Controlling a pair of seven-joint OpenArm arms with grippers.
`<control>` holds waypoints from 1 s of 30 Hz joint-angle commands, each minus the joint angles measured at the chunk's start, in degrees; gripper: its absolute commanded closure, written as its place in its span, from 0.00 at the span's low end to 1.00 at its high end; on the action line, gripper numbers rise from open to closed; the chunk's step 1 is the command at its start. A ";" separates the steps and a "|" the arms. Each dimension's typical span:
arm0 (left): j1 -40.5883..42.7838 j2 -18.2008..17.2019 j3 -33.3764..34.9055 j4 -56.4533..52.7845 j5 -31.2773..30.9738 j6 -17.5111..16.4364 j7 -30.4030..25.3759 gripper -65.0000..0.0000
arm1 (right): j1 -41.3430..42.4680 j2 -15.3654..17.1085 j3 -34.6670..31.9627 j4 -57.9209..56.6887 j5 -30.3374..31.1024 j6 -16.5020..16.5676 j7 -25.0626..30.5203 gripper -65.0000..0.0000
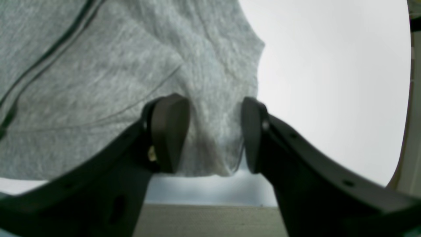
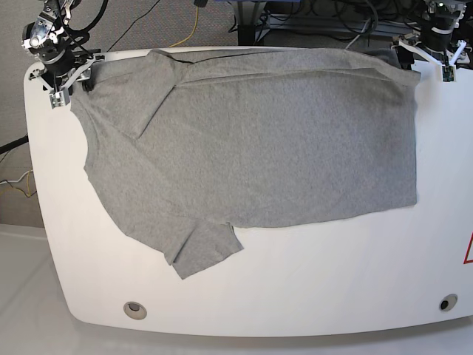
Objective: Fold the T-shirt properly
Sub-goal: 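Open both grippers and release the shirt edge, then move both open grippers away from the shirt toward its sides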
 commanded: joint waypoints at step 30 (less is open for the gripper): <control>-7.29 -0.83 -0.38 1.13 -1.96 0.12 -1.21 0.20 | 14.85 1.36 -6.66 1.08 -9.71 -0.36 1.27 0.56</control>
